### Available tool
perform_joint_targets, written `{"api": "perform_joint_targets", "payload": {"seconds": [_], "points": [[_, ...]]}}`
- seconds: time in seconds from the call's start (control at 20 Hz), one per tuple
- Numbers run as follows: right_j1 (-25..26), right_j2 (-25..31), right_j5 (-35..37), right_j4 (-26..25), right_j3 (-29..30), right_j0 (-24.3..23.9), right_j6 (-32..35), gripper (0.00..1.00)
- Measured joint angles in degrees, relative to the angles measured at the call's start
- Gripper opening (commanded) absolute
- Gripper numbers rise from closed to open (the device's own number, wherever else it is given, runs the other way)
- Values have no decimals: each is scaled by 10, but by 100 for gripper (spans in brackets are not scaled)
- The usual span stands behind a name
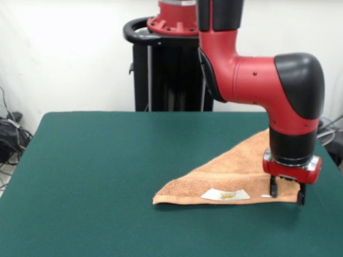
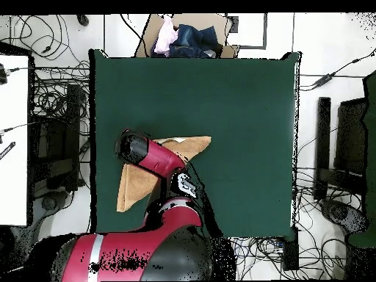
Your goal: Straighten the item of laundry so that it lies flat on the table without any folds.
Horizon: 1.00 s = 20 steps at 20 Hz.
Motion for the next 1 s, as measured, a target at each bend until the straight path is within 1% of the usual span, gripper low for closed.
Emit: {"api": "perform_joint_targets", "payload": {"seconds": [0.15, 0.6, 1.0], "points": [[0, 5, 0, -9, -1, -5, 0, 100], [0, 27, 2, -61, -5, -29, 0, 100], [1, 29, 2, -76, -8, -31, 0, 100]]}}
